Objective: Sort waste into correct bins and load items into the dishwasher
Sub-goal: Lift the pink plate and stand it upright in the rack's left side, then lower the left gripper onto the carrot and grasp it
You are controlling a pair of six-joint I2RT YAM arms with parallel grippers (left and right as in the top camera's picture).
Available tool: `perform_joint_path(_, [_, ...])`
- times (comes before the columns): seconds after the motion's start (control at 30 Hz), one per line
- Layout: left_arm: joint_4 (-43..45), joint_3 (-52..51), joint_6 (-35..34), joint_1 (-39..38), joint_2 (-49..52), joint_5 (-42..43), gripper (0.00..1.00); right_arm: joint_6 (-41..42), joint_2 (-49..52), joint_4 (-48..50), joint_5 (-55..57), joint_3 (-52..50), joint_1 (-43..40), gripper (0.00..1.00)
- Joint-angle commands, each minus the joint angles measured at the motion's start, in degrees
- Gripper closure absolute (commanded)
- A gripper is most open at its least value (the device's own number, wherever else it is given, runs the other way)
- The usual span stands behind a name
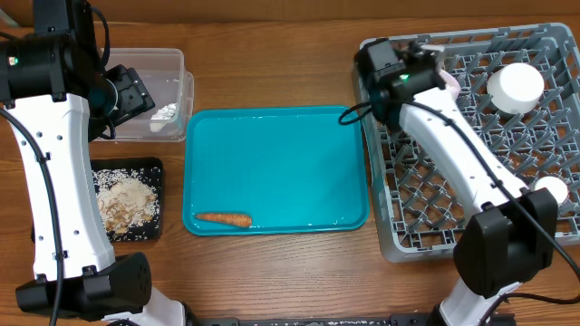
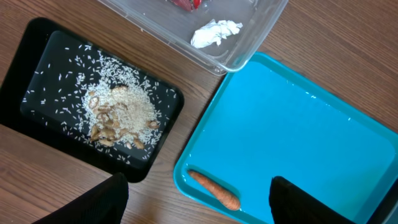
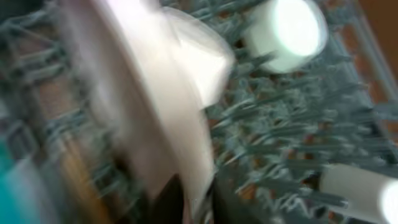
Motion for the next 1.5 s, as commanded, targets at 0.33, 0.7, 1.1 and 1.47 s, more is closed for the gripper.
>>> perform_joint_path(0.33, [-0.24,0.63,-0.39,-0.09,-0.26,-0.31,0.0,-6.82,-6.86,-2.03,-15.96,3.93,2.54,0.34])
perform_joint_path(0.7, [-1.44,-6.19,-3.54,-5.35,-0.24,7.17,0.0,-16.63,-17.55,-2.05,-42.73,7.37,-19.43,0.07])
perform_joint_path(1.1, [7.98,-30.49,-28.57,-18.6,-0.13,10.43,0.0,-19.23,-17.18,-8.7,-49.57,7.15,-32.76,0.0])
perform_joint_path(1.47, [31.76,-54.93,-31.85,-19.26,-0.13,18.8,0.0,-19.45,-17.14,-10.64,-49.59,6.91,-32.76,0.0])
